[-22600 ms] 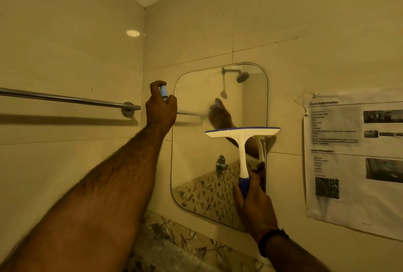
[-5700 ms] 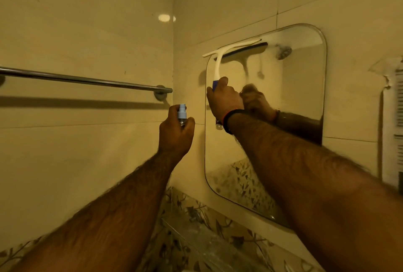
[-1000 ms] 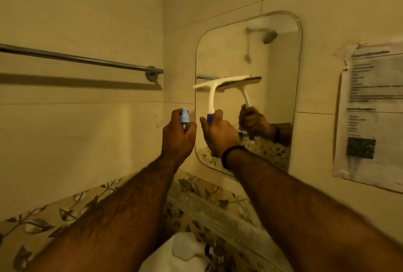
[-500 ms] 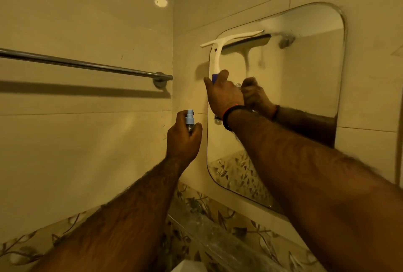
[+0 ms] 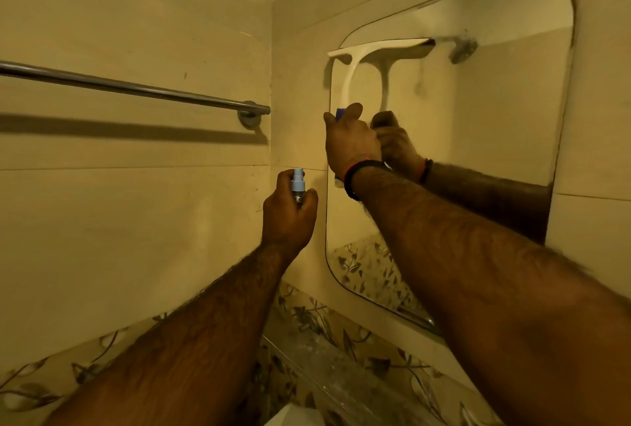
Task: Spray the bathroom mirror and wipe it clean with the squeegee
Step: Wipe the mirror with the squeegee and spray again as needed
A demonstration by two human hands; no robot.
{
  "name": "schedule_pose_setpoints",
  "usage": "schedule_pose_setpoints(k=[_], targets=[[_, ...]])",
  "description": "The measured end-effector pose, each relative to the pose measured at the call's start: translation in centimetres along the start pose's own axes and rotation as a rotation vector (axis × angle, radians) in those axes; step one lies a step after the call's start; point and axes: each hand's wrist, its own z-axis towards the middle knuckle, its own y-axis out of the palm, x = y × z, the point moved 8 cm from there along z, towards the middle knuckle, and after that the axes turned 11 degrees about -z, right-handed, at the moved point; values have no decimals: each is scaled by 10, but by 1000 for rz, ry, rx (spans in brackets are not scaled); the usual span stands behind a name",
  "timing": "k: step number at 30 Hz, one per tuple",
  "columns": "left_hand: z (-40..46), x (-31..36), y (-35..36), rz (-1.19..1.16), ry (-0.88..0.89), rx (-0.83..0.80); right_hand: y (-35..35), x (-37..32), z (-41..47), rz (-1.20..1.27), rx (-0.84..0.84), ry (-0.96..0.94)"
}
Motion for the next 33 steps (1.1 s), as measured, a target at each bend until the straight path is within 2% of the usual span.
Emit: schedule_pose_setpoints(k=[2, 6, 8, 11, 15, 17, 22, 30, 33], targets=[[0, 0, 1, 3, 4, 1, 7, 2, -5, -32, -31, 24], [-4, 1, 2, 19, 15, 5, 19, -2, -25, -130, -135, -107], [-7, 0, 3, 25, 8, 6, 27, -4, -37, -153, -150, -144], [-10, 0, 2, 31, 7, 12, 35, 1, -59, -149, -151, -90], [-13, 2, 1, 35, 20, 17, 49, 4, -92, -201, -220, -193], [-14, 3, 1, 32, 22, 20, 60, 10, -106, -172, -274, -132], [-19, 2, 1, 20, -3, 25, 82, 29, -142, 118, -390, 164], [-25, 2, -5, 9, -11, 19, 113, 31, -201, 126, -515, 193], [-28, 1, -8, 5, -12, 14, 122, 33, -217, 61, -540, 128]])
